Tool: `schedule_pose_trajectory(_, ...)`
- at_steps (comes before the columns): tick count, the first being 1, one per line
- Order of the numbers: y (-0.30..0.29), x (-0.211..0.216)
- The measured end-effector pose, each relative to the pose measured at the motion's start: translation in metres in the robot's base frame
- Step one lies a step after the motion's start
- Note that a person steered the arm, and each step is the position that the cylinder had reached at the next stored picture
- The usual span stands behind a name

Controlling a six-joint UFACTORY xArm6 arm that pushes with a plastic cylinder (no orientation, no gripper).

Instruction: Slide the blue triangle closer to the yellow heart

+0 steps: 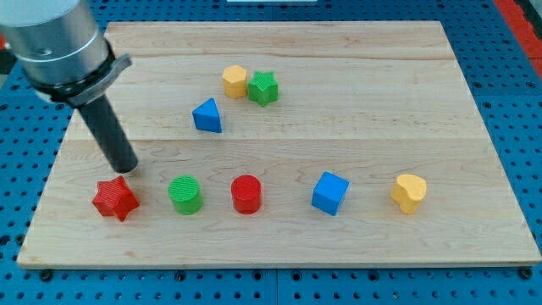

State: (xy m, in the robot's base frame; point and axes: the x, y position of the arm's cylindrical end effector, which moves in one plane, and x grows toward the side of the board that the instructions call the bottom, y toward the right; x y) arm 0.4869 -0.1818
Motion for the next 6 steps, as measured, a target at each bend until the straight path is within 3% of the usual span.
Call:
schedule_pose_trajectory(2,0.081,-0.015)
schedule_pose_trajectory(3,0.082,-0.026)
schedule_pose_trajectory(4,0.036,-0.007)
schedule_pose_trajectory(6,0.015,-0.044)
